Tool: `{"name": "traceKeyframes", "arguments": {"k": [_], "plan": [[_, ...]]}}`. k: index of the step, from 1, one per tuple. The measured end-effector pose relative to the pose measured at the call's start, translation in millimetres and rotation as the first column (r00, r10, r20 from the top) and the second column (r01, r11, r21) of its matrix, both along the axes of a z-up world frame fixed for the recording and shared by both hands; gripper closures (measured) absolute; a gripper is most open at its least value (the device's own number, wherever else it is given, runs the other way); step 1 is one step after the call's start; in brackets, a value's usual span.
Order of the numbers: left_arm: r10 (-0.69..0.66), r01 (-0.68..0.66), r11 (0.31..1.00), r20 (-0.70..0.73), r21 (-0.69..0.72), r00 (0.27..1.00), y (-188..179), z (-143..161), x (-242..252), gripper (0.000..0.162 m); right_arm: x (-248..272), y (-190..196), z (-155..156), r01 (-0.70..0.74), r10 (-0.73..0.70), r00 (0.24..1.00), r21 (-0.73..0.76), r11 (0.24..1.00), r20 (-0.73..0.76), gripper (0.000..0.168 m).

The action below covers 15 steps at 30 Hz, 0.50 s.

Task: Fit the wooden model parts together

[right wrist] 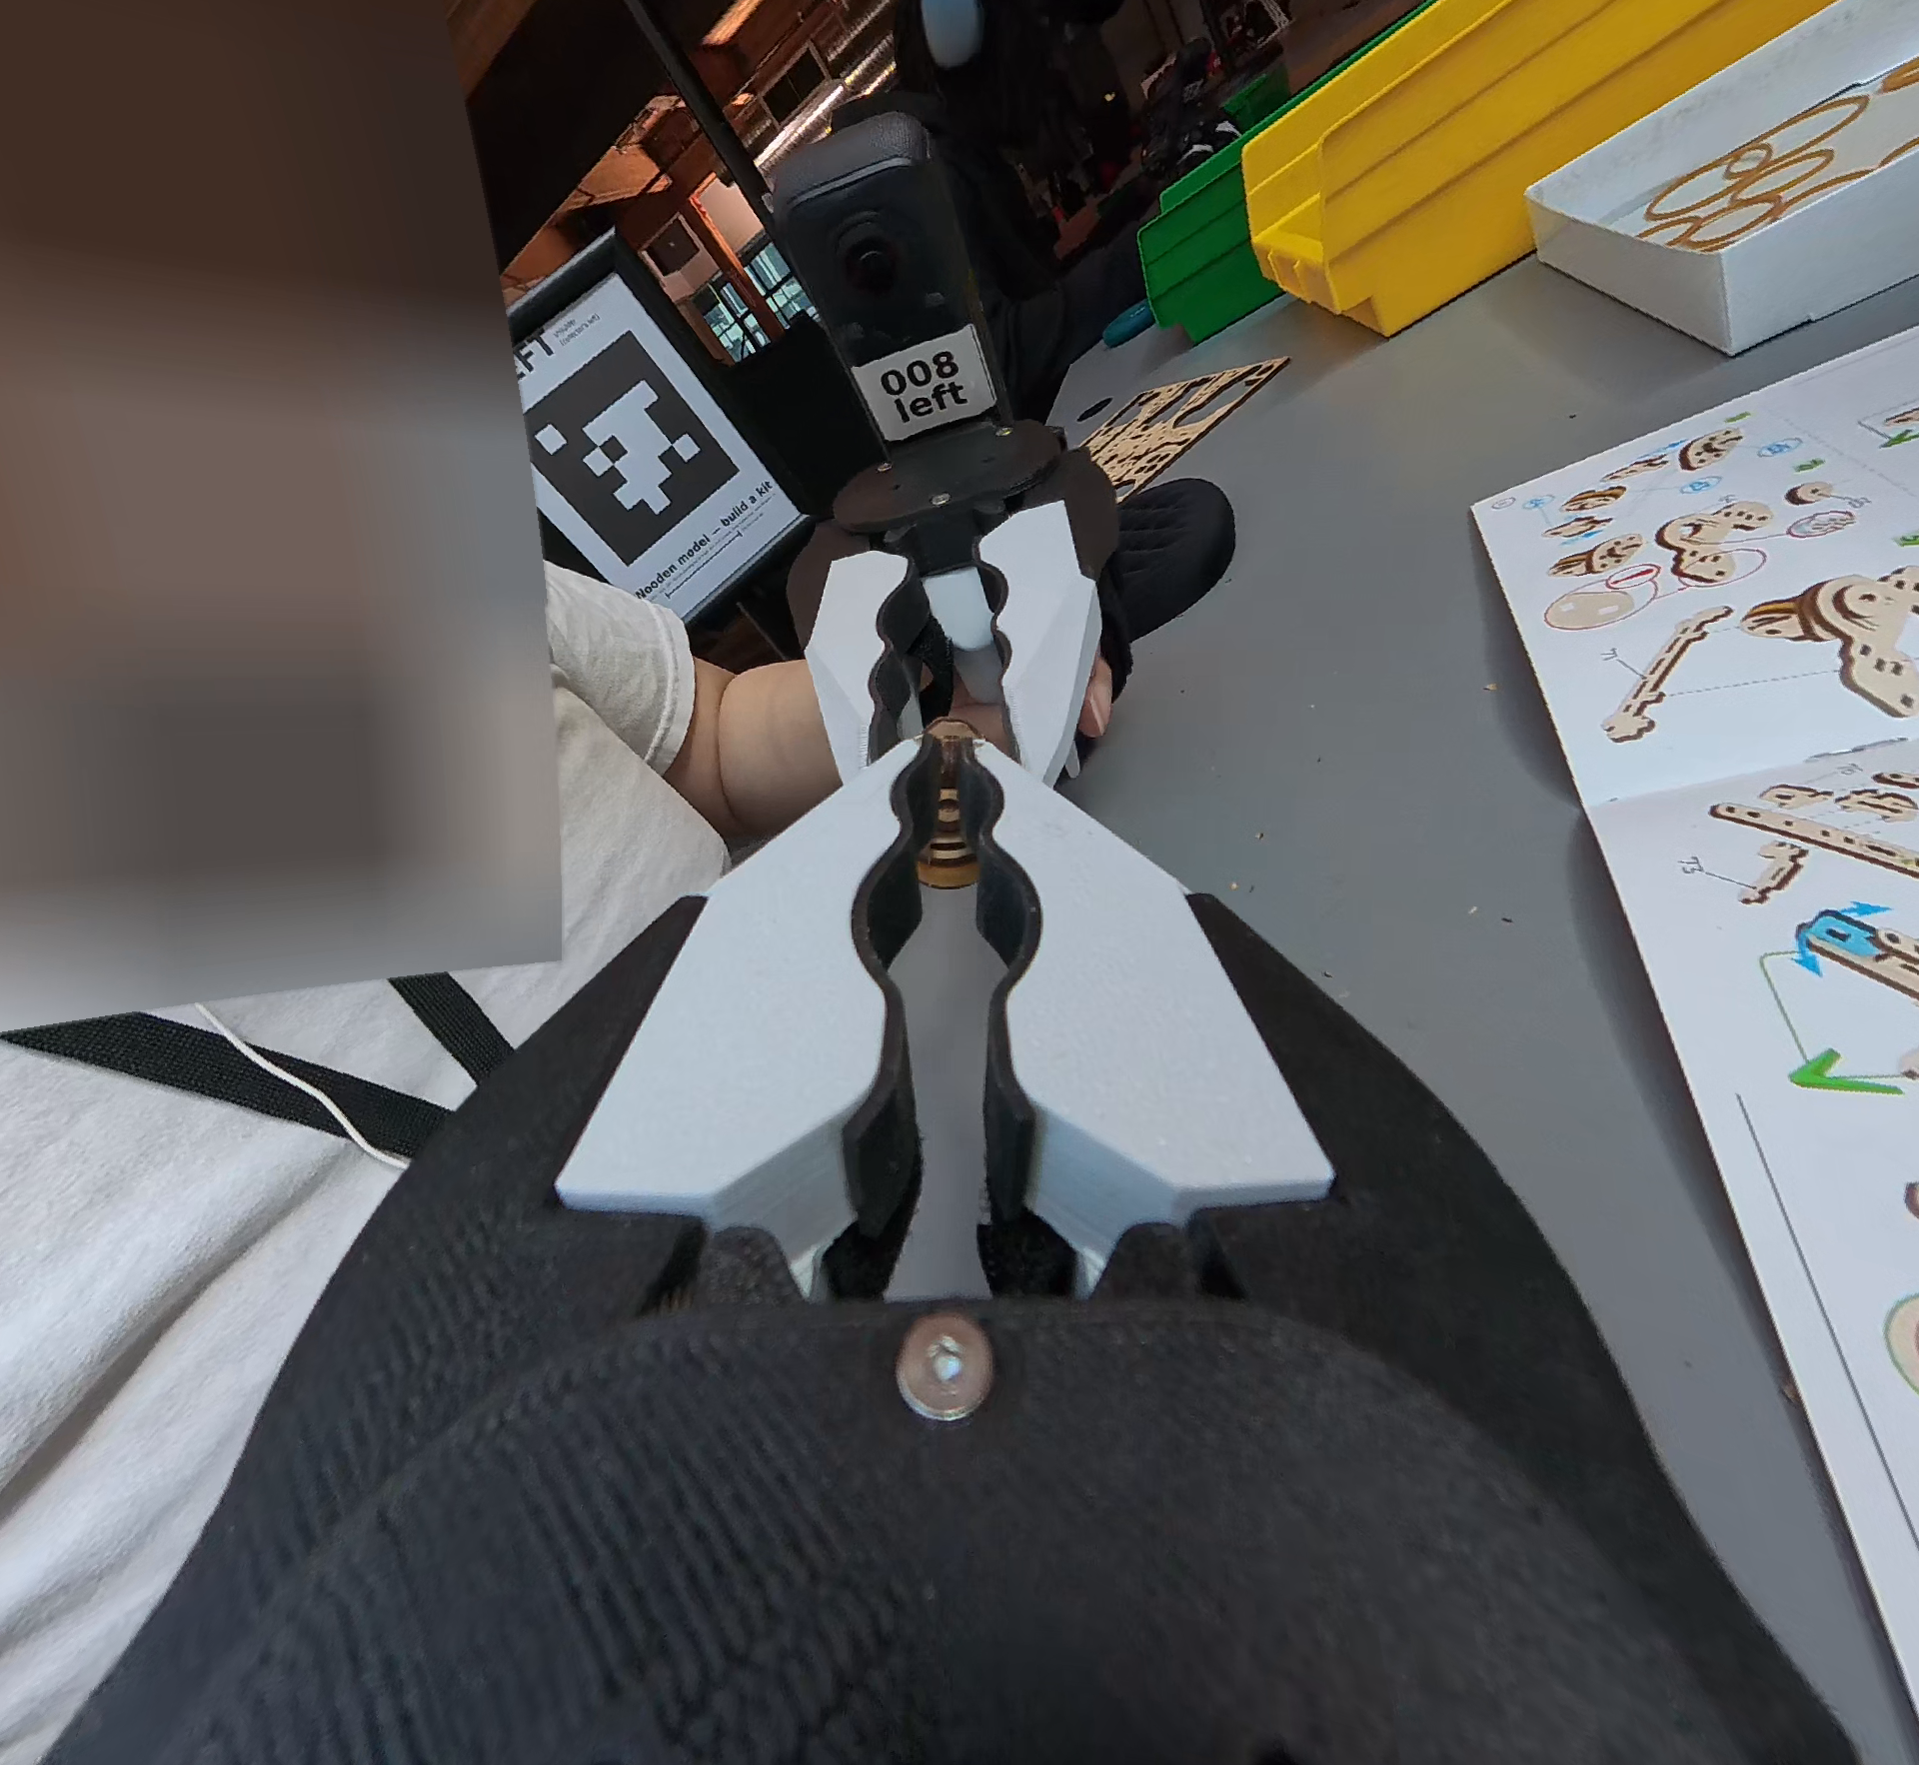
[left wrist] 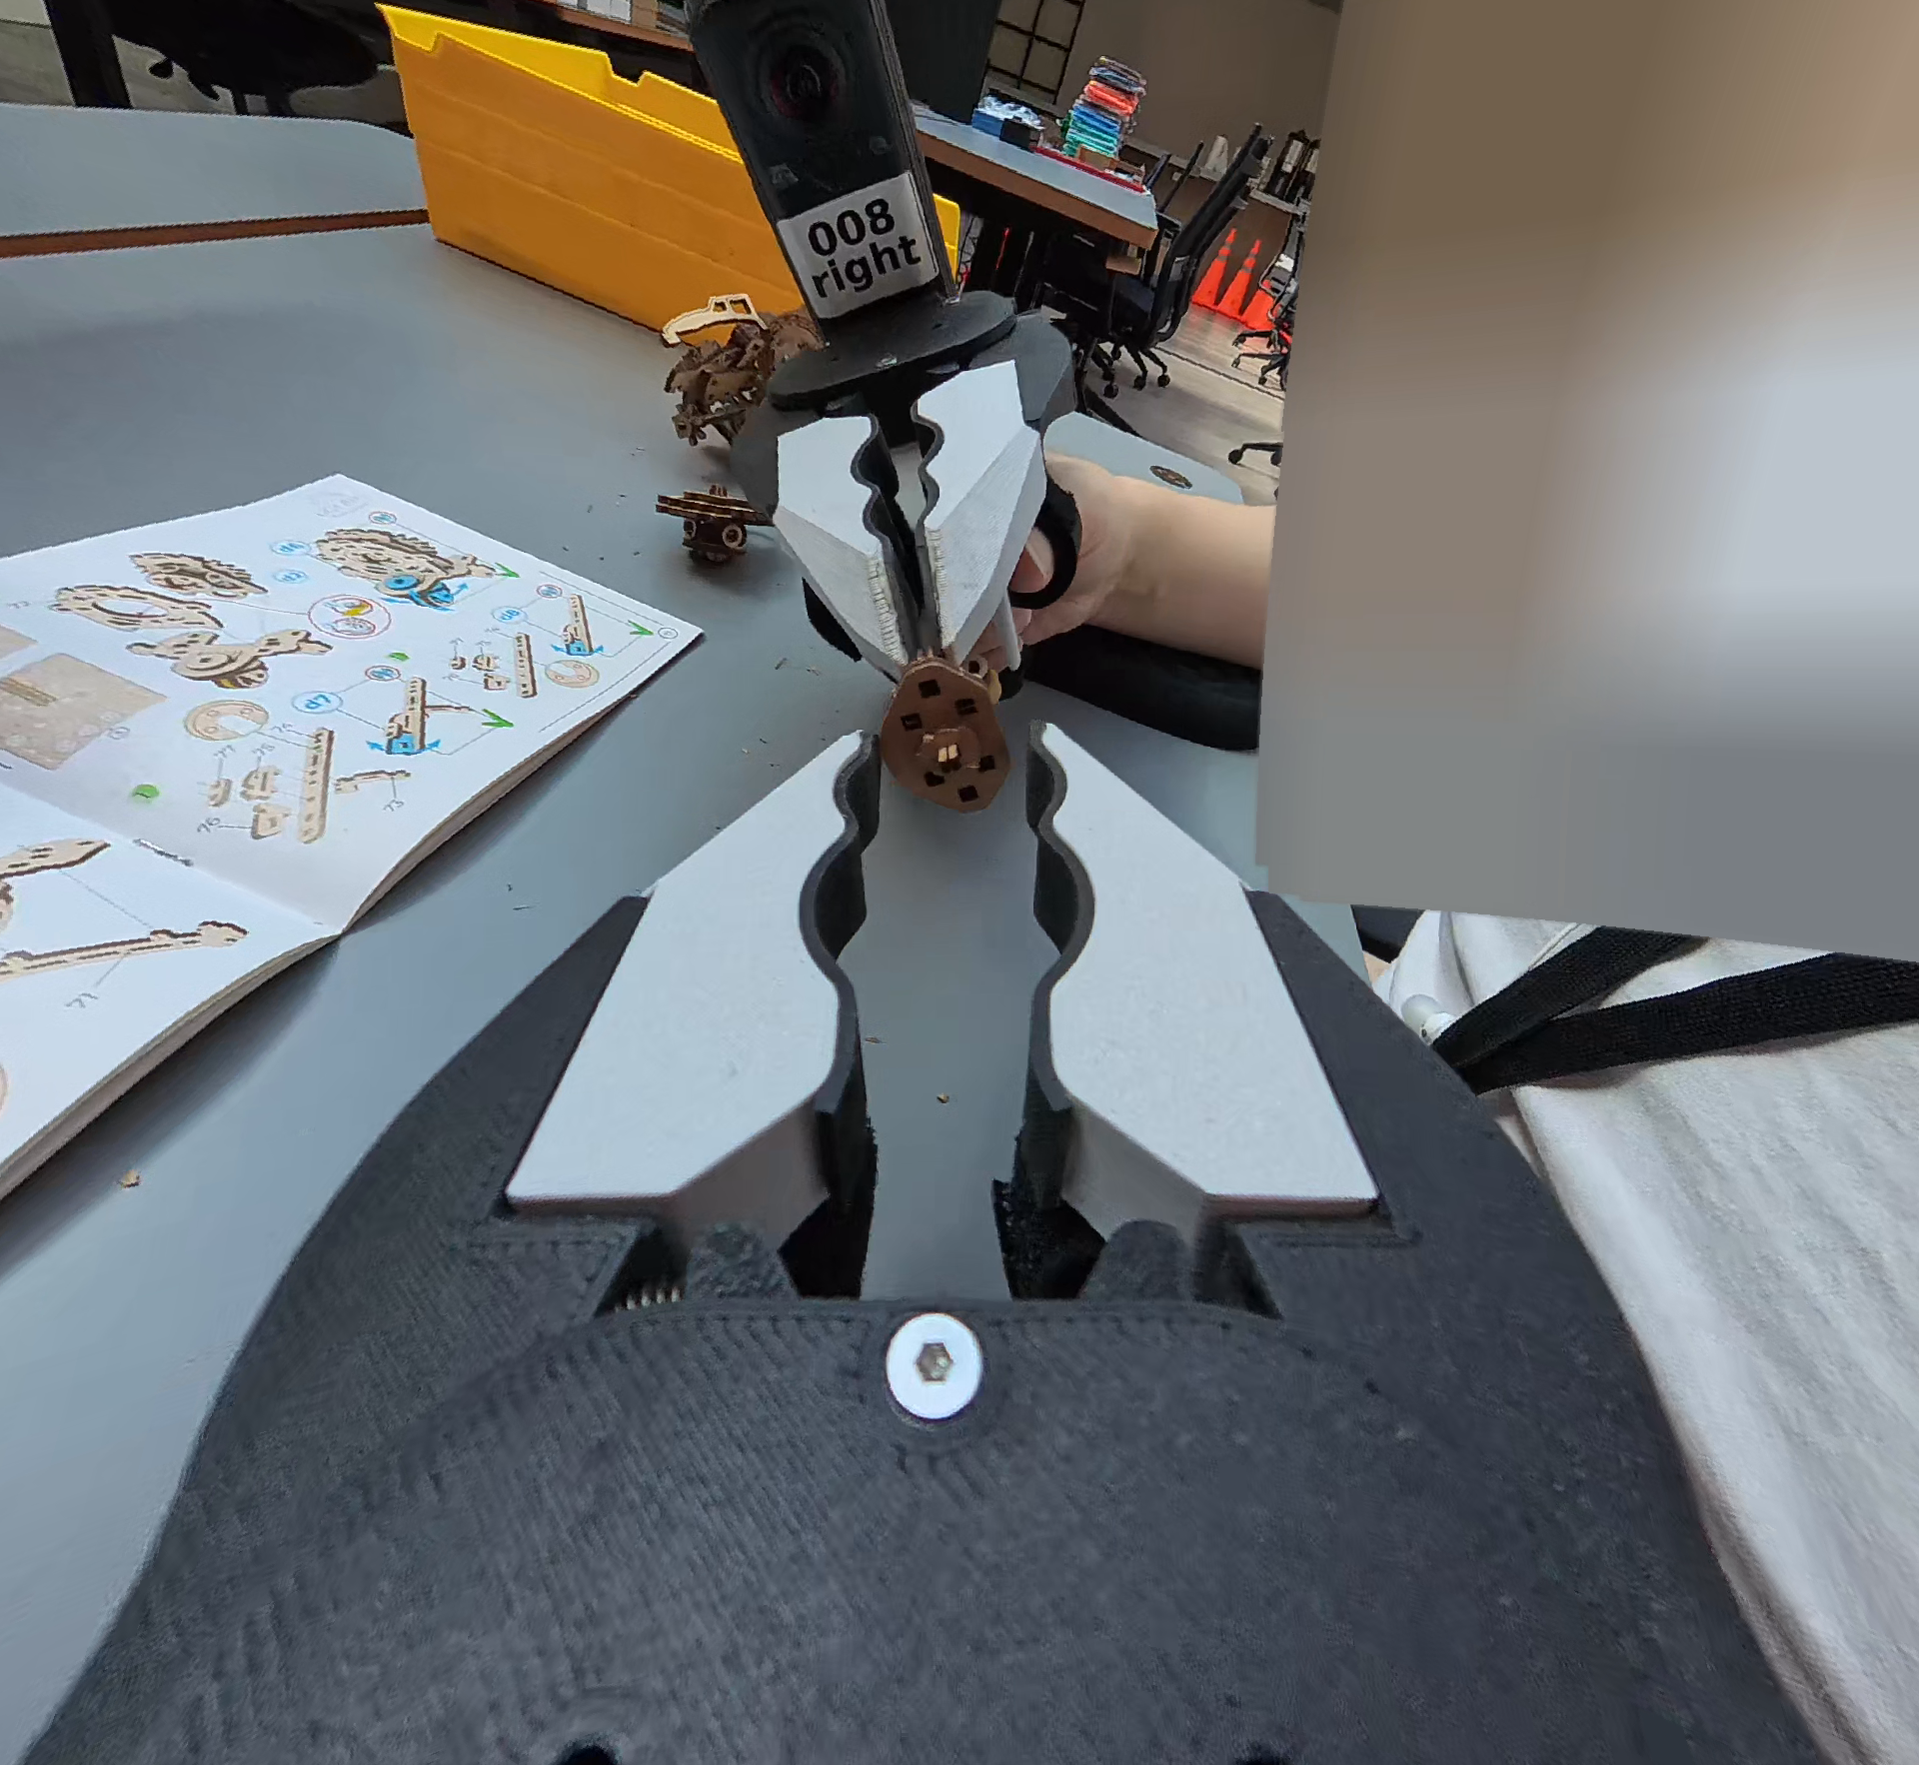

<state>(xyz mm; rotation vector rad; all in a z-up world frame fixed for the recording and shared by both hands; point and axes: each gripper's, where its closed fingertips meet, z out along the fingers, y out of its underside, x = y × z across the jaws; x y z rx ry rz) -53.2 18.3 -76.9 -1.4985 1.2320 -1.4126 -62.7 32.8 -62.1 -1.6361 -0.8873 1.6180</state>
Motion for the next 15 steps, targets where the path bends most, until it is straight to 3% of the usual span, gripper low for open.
{"name": "traceKeyframes", "arguments": {"k": [12, 15], "plan": [[-0.039, 0.042, 0.991, 0.024, -0.13, 0.999, 1.4, 1.3, 0.3, 0.141, -2.1, 1.5, 1.0, 0.014, -0.014, 1.0, -0.028, 1.0, -0.007, 0.167], [-0.051, 0.054, 0.987, 0.028, -0.149, 0.998, 0.6, 1.5, 0.0, 0.141, -0.9, 2.7, 2.4, 0.023, -0.023, 1.0, -0.027, 0.999, -0.01, 0.159]]}}
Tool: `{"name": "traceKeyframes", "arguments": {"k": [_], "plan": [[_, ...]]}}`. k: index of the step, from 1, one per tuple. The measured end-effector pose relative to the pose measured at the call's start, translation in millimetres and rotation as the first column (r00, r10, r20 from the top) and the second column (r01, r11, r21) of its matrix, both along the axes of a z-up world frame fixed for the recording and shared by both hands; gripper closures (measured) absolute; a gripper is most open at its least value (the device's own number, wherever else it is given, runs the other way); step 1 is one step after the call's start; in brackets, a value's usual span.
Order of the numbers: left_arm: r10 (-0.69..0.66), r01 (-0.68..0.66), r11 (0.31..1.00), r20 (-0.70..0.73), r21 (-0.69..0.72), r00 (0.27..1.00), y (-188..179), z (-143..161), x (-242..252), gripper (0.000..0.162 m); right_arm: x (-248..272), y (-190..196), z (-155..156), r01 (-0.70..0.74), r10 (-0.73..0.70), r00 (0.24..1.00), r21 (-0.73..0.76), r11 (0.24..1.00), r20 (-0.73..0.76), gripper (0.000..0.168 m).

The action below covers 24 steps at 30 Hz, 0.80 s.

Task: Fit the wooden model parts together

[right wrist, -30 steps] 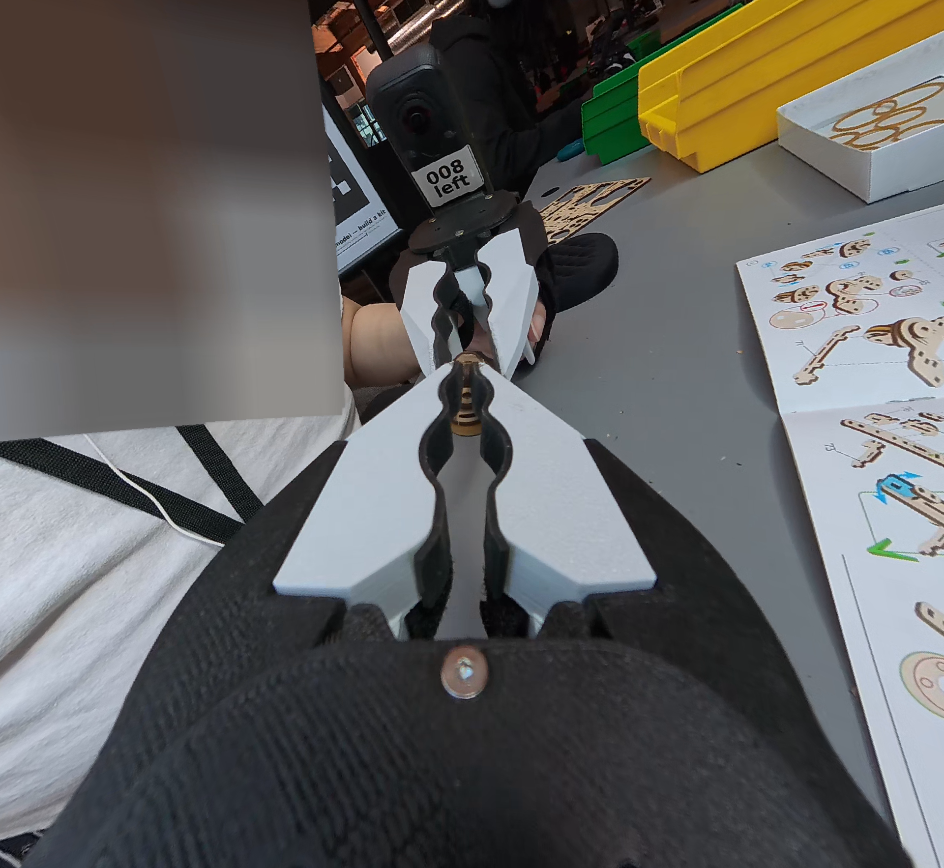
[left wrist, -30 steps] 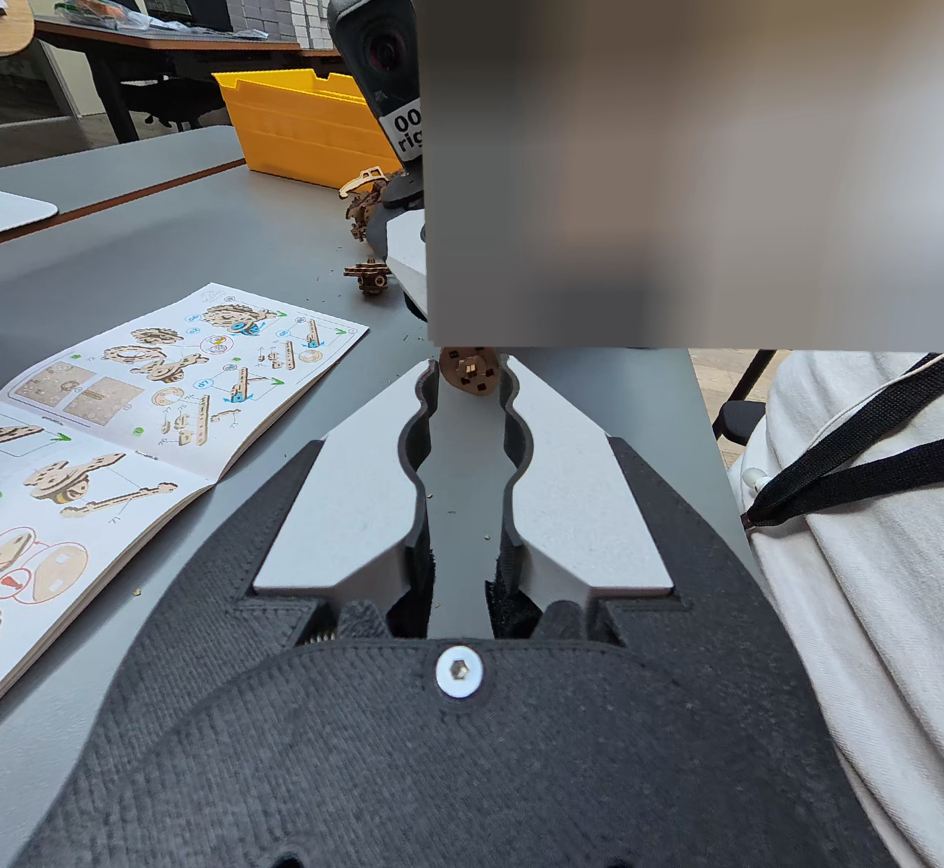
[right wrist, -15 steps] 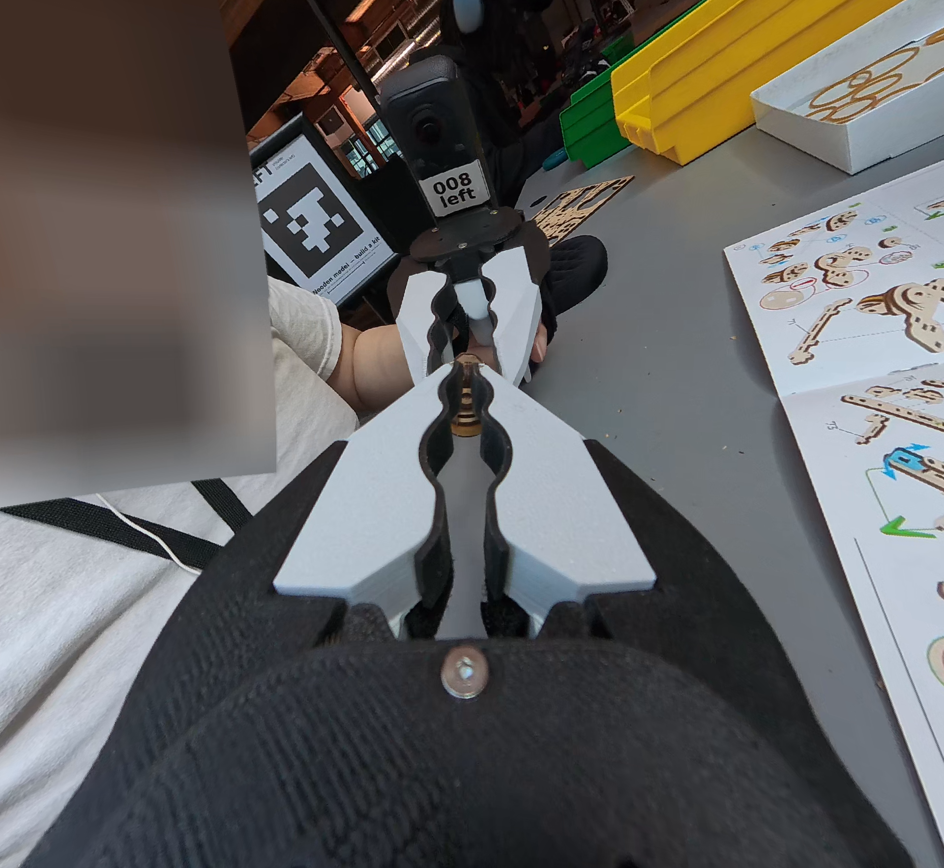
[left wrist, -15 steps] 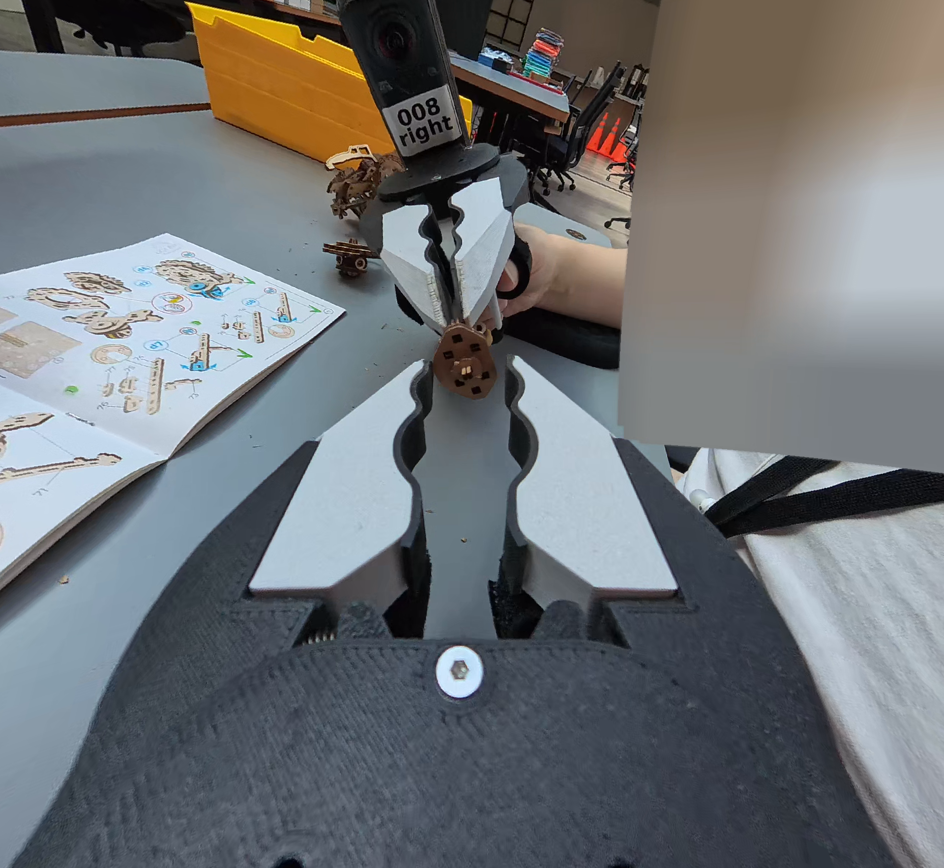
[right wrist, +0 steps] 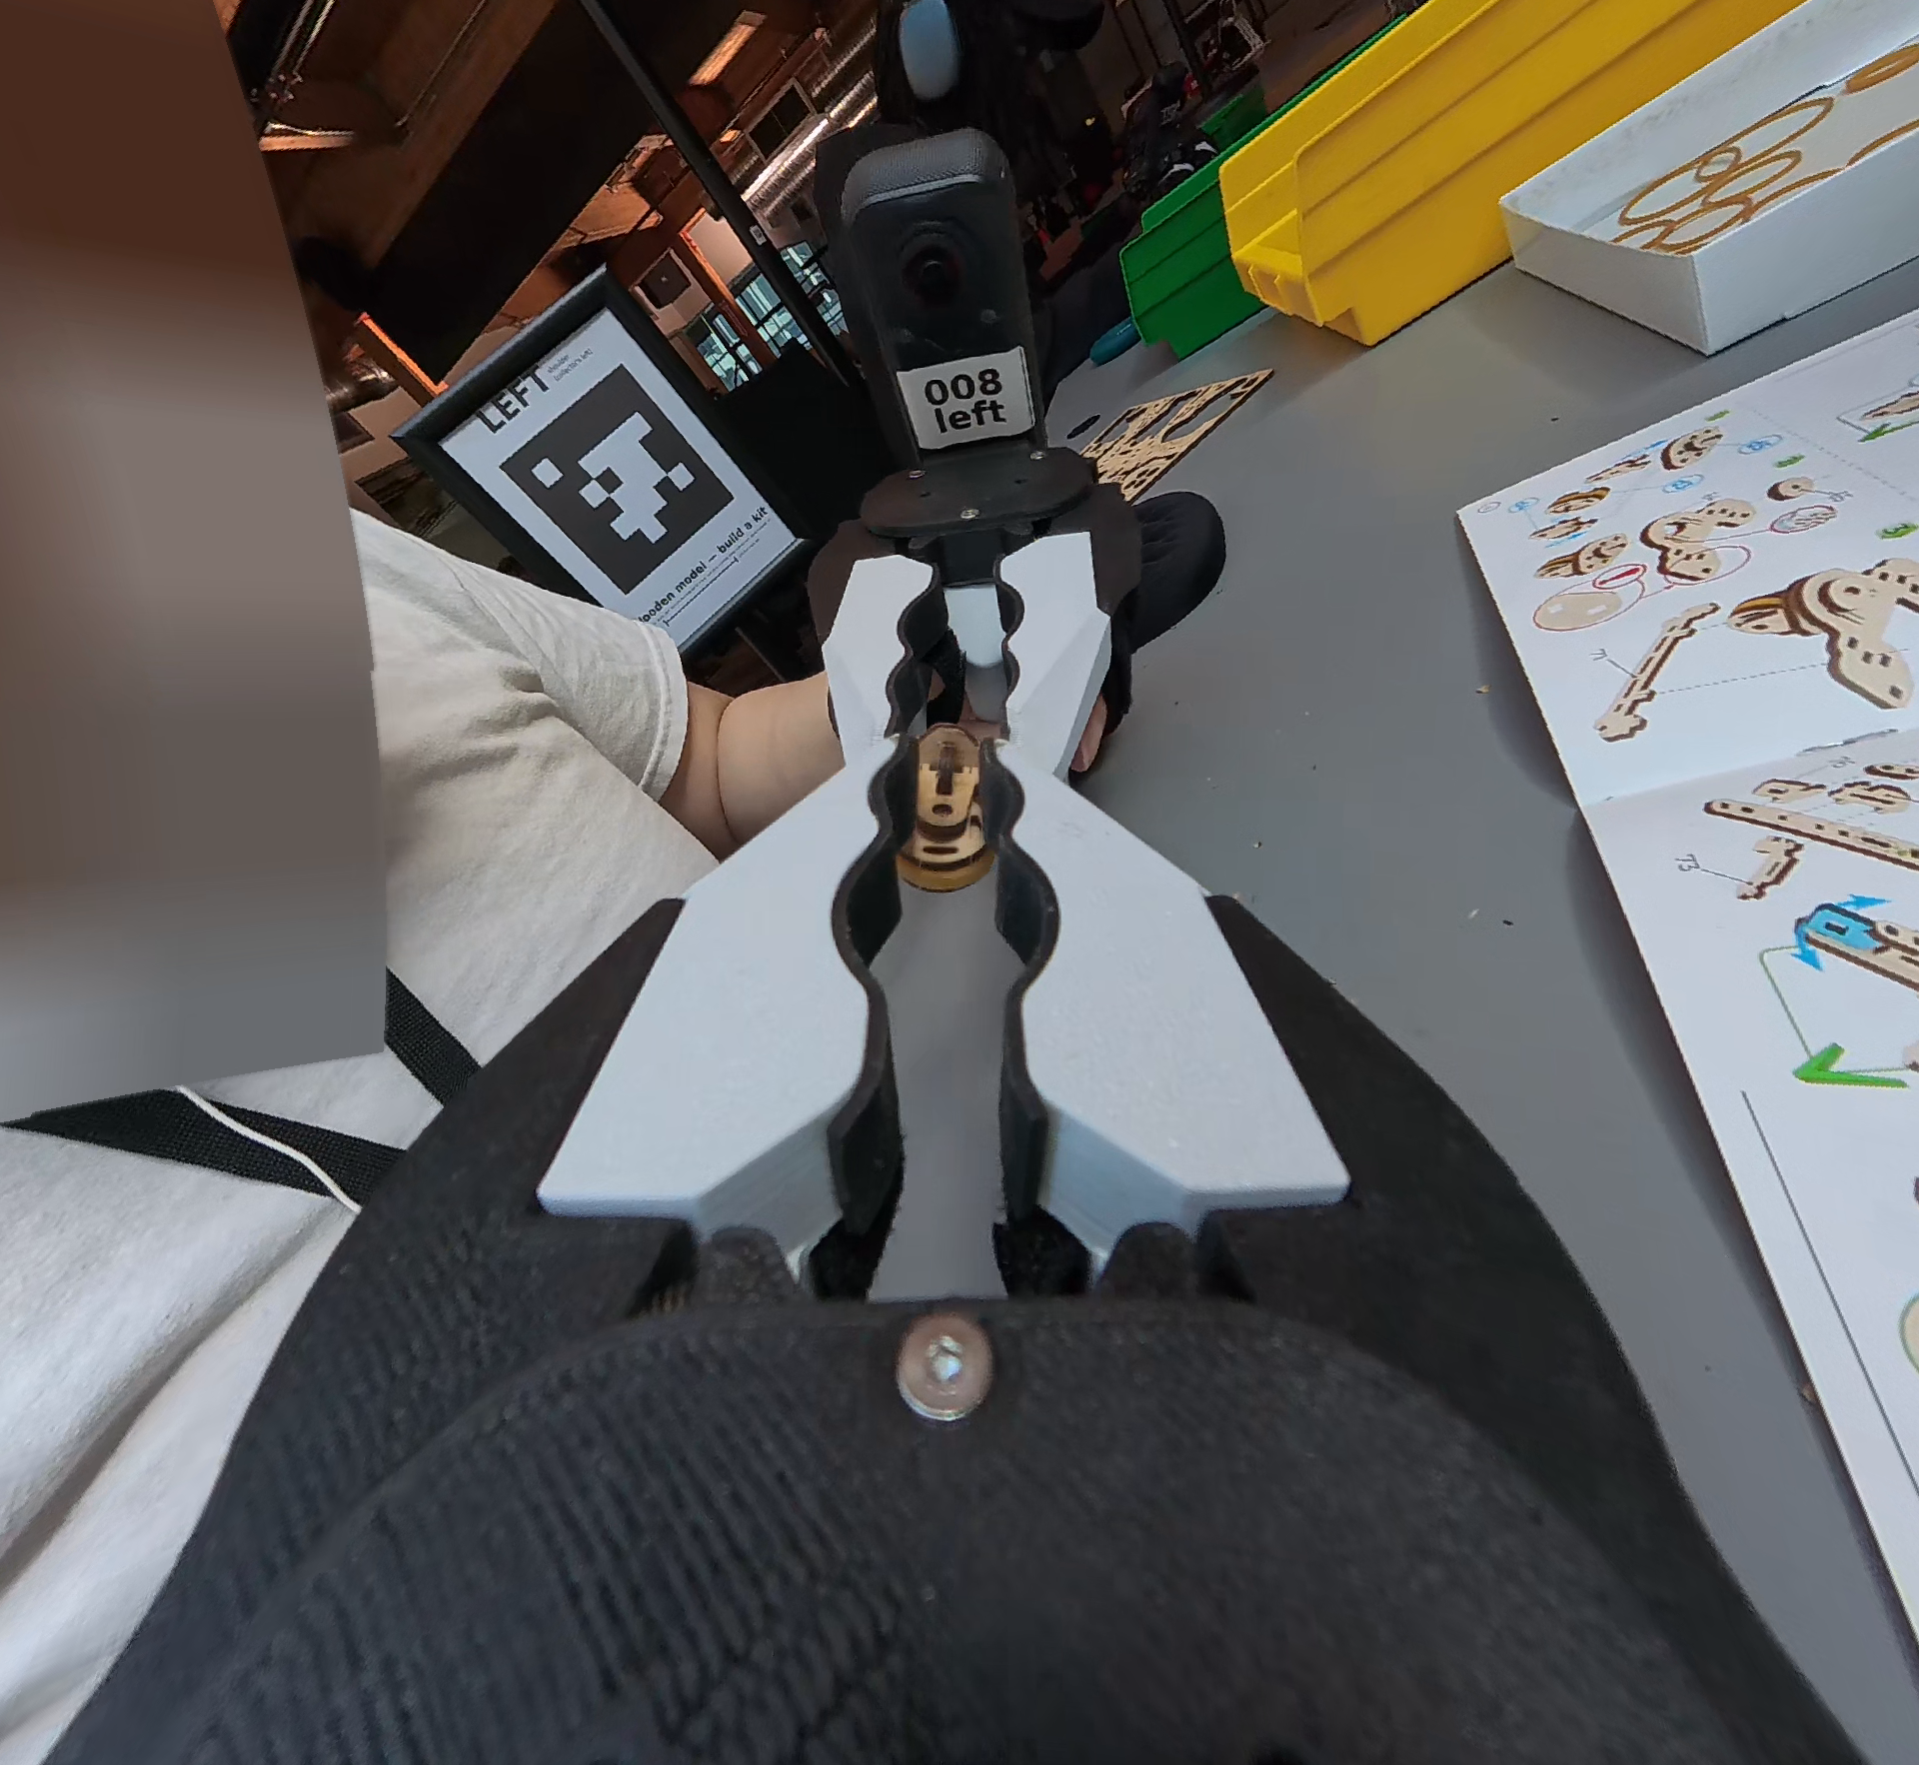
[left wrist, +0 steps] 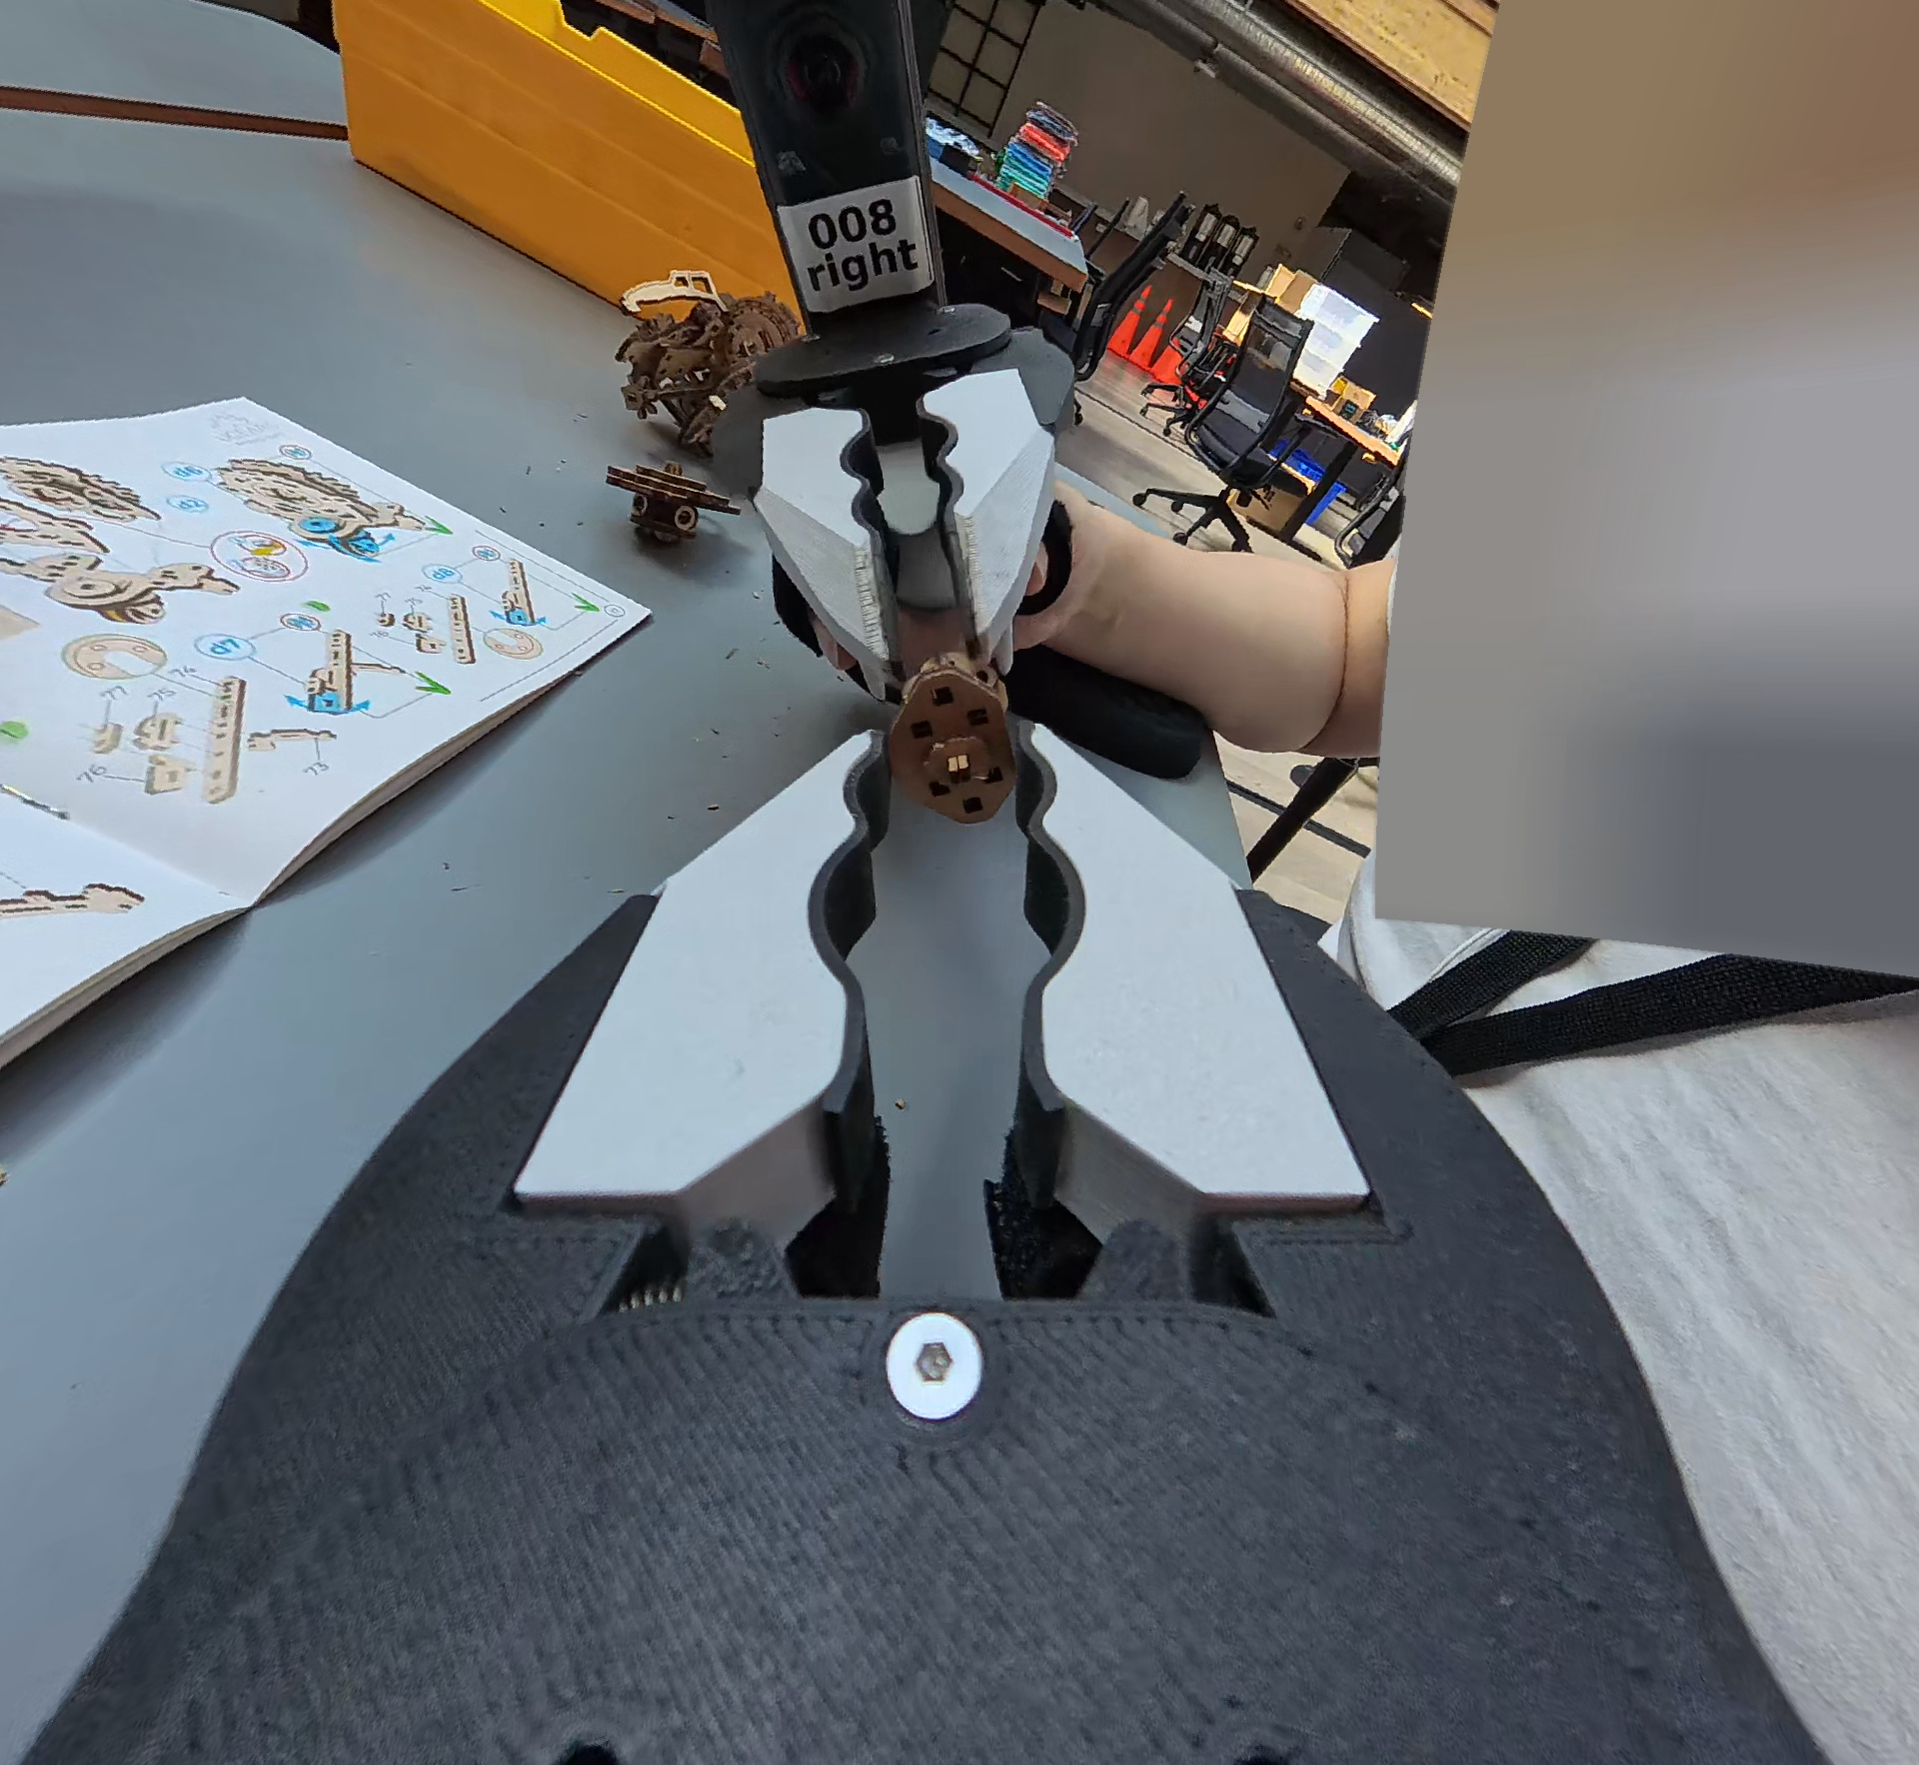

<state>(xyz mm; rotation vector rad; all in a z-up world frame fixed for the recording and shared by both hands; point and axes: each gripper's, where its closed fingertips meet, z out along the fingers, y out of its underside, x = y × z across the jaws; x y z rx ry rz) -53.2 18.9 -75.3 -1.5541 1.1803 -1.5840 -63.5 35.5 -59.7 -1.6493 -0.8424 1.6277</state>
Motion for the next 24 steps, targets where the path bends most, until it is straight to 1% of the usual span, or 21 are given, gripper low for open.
{"name": "traceKeyframes", "arguments": {"k": [3, 6, 10, 12, 16, 19, 20, 24], "plan": [[-0.008, 0.008, 1.0, 0.004, -0.025, 1.0, 0.2, 0.3, -0.8, 0.141, 4.6, 1.4, 4.3, 0.011, -0.011, 1.0, 0.012, 1.0, -0.014, 0.155], [-0.022, 0.023, 0.997, 0.013, -0.072, 1.0, 0.3, 0.9, -2.6, 0.141, 13.1, 4.0, 8.4, 0.044, -0.044, 0.999, 0.069, 0.997, 0.0, 0.152], [-0.039, 0.044, 0.987, 0.033, -0.152, 0.999, 1.3, 2.1, -5.0, 0.141, 21.7, 0.1, 13.5, 0.064, -0.074, 0.996, 0.212, 0.975, 0.041, 0.149], [-0.052, 0.06, 0.977, 0.047, -0.203, 0.998, 1.5, 2.8, -5.8, 0.141, 21.9, -3.6, 13.0, 0.057, -0.085, 0.993, 0.301, 0.952, 0.083, 0.148], [-0.078, 0.092, 0.959, 0.064, -0.269, 0.995, -0.2, 3.1, -6.7, 0.141, 15.1, -13.8, 8.3, 0.013, -0.108, 0.98, 0.487, 0.873, 0.166, 0.144], [-0.089, 0.107, 0.945, 0.073, -0.308, 0.993, -0.5, 3.0, -7.2, 0.141, 10.2, -14.8, 6.6, 0.017, -0.171, 0.966, 0.614, 0.789, 0.193, 0.127], [-0.094, 0.115, 0.938, 0.079, -0.326, 0.992, -0.6, 3.4, -7.6, 0.141, 9.1, -15.3, 6.9, 0.017, -0.188, 0.962, 0.648, 0.762, 0.196, 0.125], [-0.115, 0.146, 0.915, 0.106, -0.376, 0.988, -2.8, 5.9, -8.0, 0.141, 5.1, -17.1, 6.7, 0.006, -0.247, 0.946, 0.752, 0.659, 0.21, 0.126]]}}
